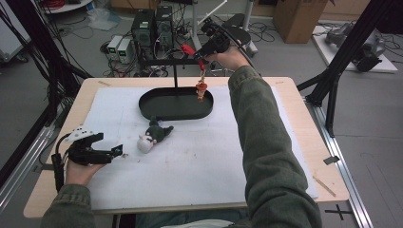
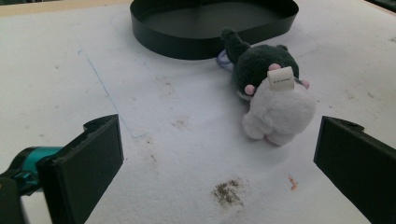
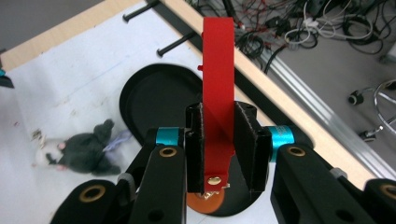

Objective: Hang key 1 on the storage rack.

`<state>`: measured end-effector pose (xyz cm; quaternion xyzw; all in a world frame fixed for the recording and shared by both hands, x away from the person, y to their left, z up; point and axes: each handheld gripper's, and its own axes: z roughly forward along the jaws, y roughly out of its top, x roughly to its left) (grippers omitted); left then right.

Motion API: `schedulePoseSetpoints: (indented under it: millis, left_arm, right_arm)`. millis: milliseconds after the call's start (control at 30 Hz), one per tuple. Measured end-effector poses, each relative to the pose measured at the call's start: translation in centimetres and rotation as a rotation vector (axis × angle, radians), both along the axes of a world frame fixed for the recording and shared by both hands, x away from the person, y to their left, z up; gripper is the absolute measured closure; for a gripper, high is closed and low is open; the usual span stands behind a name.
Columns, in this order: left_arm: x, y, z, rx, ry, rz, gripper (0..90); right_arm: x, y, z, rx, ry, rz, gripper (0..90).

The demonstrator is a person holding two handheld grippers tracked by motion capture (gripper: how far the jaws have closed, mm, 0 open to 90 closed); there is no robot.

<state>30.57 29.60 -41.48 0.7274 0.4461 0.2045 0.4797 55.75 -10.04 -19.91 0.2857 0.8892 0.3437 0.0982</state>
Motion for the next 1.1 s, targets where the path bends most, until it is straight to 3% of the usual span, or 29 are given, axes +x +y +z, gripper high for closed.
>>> schedulePoseSetpoints:
  millis: [67,300,500,633,867,1100]
  left_arm:
    - [0.1,0.2,0.0,-0.006,0.0,0.008,1.8]
    - [0.1,0.4,0.1,-0.018,-0.01,0.021,1.8]
    - [0.2,0.3,0.0,0.0,-0.007,0.017,1.8]
    - [0.2,0.3,0.0,-0.004,-0.004,0.019,1.8]
    - [0.2,0.3,0.0,-0.006,-0.003,0.019,1.9]
    - [0.2,0.3,0.1,-0.013,-0.003,0.001,1.8]
  right_arm:
    - [0.4,-0.1,0.1,0.005,-0.01,-0.004,74.6]
    - [1.7,-0.7,-0.7,-0.039,0.023,-0.07,74.6]
    - [2.4,-0.6,-1.1,-0.021,0.012,-0.071,74.6]
    - [3.2,-0.6,-1.6,-0.009,0.028,-0.085,74.6]
    - [3.8,0.0,-1.6,0.016,0.003,-0.145,74.6]
    - [3.6,1.0,-1.4,0.002,-0.049,-0.21,74.6]
